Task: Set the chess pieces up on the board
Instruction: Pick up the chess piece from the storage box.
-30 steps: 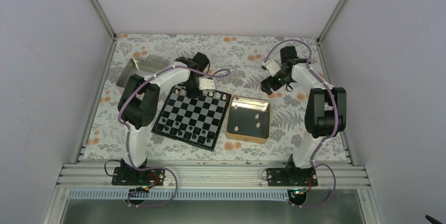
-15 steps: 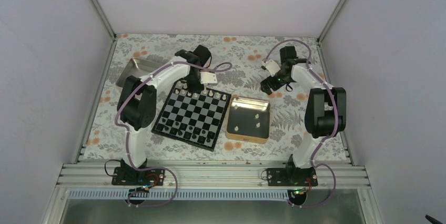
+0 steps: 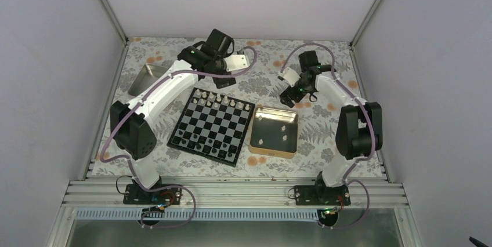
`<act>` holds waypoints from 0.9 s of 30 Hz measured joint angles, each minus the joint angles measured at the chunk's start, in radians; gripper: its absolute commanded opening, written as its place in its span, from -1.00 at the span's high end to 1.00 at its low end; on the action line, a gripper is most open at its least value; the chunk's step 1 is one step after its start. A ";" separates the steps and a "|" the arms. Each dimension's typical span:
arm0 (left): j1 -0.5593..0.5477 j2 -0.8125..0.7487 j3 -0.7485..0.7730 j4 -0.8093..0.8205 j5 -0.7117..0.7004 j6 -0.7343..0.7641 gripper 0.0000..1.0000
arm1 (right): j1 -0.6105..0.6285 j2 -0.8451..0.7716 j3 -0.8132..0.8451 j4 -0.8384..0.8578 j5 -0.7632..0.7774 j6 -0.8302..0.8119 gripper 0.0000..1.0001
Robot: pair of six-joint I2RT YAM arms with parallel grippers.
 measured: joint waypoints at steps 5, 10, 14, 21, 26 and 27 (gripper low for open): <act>0.053 0.020 -0.113 0.211 -0.101 -0.011 -1.00 | 0.117 -0.130 -0.001 -0.031 0.005 -0.037 -0.76; 0.195 0.105 -0.116 0.335 -0.124 -0.056 -1.00 | 0.239 -0.219 -0.019 -0.066 0.005 -0.051 -0.45; 0.325 0.112 -0.113 0.399 -0.108 -0.113 -1.00 | 0.304 -0.201 -0.069 -0.087 0.003 -0.032 -0.31; 0.519 0.105 -0.106 0.470 -0.009 -0.212 -1.00 | 0.343 -0.140 -0.135 -0.079 -0.003 0.001 -0.23; 0.575 0.069 -0.145 0.517 0.057 -0.259 -1.00 | 0.366 -0.085 -0.136 -0.042 -0.026 0.012 -0.12; 0.583 0.064 -0.150 0.522 0.072 -0.268 -1.00 | 0.369 -0.070 -0.136 -0.033 -0.030 0.013 -0.11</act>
